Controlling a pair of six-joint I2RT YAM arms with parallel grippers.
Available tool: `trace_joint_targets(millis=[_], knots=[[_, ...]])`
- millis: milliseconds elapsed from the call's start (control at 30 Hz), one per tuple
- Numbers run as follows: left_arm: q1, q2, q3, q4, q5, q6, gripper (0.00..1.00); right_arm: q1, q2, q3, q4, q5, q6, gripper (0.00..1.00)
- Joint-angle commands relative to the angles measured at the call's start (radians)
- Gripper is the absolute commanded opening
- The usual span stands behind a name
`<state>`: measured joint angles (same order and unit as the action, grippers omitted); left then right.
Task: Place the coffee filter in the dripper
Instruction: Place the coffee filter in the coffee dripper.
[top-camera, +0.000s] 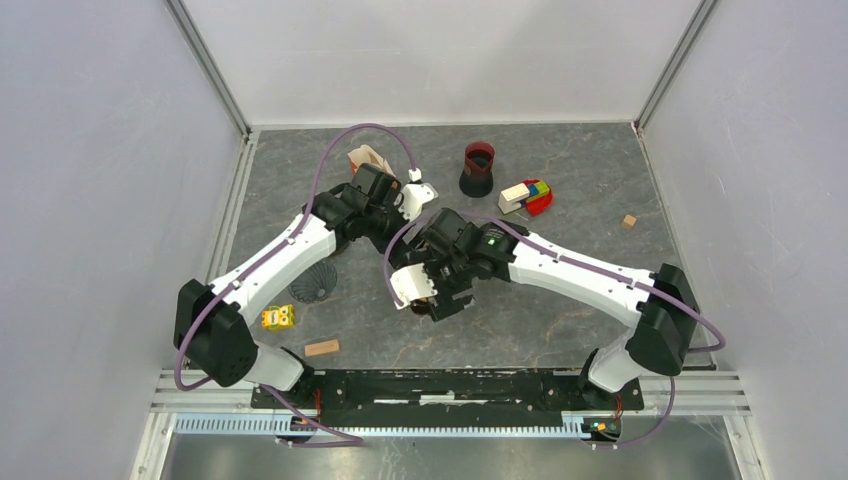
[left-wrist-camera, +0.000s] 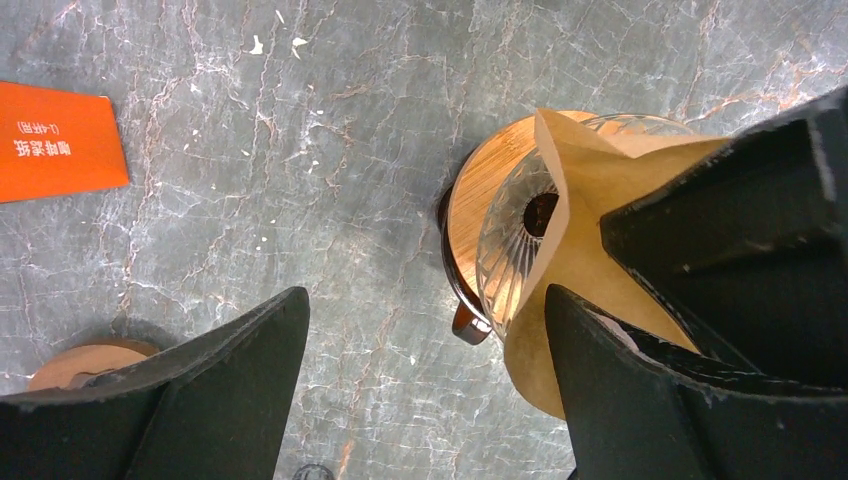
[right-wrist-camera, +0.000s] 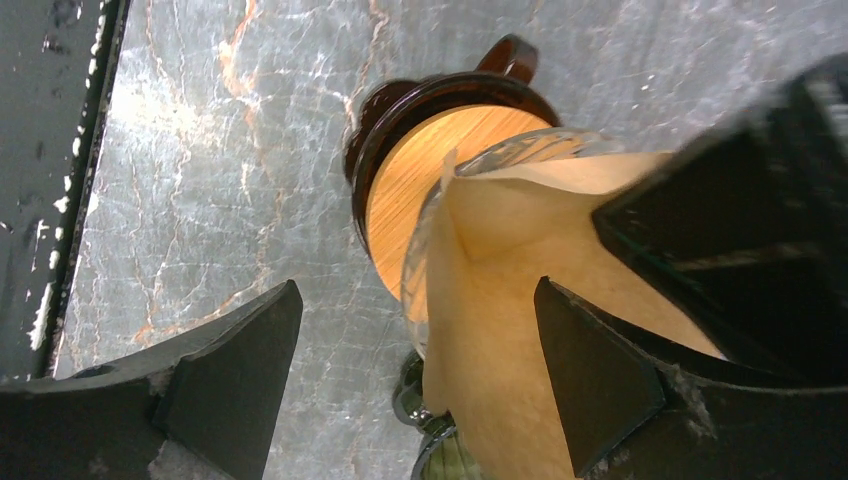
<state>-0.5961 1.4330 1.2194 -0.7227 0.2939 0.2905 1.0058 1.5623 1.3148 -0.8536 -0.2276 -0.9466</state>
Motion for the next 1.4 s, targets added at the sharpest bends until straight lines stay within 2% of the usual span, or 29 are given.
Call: trace_joint_targets(millis=[0,400,800,1367], knots=[[-0.008,-0.038,0.019,0.002,0.026,0.065,0.93,-0.011,-0.035,0.052,0.074,-0.028,0.011,0.94],[-0.009,-0.031,0.024,-0.020,0.012,0.083,0.93,-0.030,-0.043,0.080,0.069,-0.095,0.011,0.95],[-0.008,-0.019,0.040,-0.013,0.028,0.060,0.93,-0.121,-0.059,-0.050,0.209,-0.214,0.043,0.95],[-0.008,-0.040,0.030,0.069,0.107,0.006,0.95,-0.128,-0.090,0.003,0.168,-0.250,0.025,0.96]])
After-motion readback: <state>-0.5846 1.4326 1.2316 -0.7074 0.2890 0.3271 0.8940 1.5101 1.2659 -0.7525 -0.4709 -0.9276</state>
